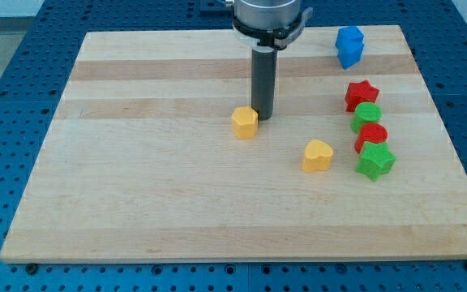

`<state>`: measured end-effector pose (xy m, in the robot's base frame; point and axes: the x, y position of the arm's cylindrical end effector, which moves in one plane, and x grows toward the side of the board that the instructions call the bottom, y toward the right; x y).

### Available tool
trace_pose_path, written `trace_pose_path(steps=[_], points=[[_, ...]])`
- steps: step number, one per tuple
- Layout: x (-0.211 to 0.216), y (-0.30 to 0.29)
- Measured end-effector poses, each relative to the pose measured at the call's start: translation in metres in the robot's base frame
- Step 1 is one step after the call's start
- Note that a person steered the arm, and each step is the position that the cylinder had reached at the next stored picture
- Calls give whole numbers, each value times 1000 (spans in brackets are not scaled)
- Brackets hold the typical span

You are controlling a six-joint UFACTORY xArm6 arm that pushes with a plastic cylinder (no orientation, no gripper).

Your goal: Push yellow heart into yellow hexagon at center

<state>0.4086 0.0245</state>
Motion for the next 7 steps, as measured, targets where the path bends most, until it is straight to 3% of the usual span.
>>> trace_pose_path(steps=[3,7], points=[[22,7],[141,11]])
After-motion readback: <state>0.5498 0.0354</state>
